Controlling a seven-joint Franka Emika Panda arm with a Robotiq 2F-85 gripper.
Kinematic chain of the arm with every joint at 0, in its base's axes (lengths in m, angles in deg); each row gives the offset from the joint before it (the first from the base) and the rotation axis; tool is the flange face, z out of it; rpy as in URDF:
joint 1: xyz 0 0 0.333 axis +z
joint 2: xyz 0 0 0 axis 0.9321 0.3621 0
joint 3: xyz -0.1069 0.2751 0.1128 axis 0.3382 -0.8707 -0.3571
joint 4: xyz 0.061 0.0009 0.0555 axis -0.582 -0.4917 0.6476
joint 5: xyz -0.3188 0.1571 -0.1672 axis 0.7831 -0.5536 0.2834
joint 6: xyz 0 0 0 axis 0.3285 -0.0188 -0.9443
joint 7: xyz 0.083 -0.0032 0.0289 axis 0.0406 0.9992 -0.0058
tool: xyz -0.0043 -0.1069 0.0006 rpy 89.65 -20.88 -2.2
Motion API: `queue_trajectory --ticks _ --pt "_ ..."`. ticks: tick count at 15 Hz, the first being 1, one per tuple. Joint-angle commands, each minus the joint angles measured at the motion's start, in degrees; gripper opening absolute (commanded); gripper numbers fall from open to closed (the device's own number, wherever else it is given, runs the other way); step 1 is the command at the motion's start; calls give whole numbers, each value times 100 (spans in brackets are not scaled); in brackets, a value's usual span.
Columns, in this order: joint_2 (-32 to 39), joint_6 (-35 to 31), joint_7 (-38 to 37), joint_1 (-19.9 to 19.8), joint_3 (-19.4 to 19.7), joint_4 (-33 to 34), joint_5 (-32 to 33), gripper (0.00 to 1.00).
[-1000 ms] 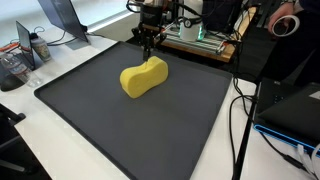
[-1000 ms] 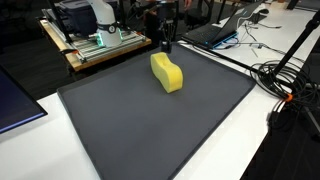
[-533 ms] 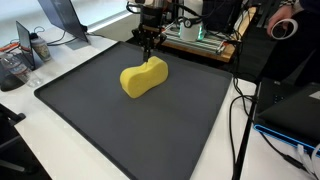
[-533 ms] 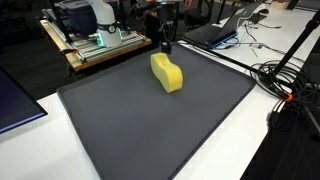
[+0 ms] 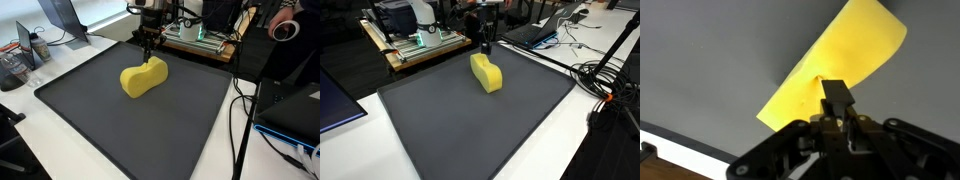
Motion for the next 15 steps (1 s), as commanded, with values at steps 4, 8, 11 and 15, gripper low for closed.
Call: queue_trajectory --ticks 4,8,11,15 --pt "354 -26 -71 62 12 -14 102 3" --pt "375 -34 -59 54 26 -26 116 3" --pt "392 -38 -45 50 32 -33 118 3" --pt "431 -29 -18 55 30 -19 97 3"
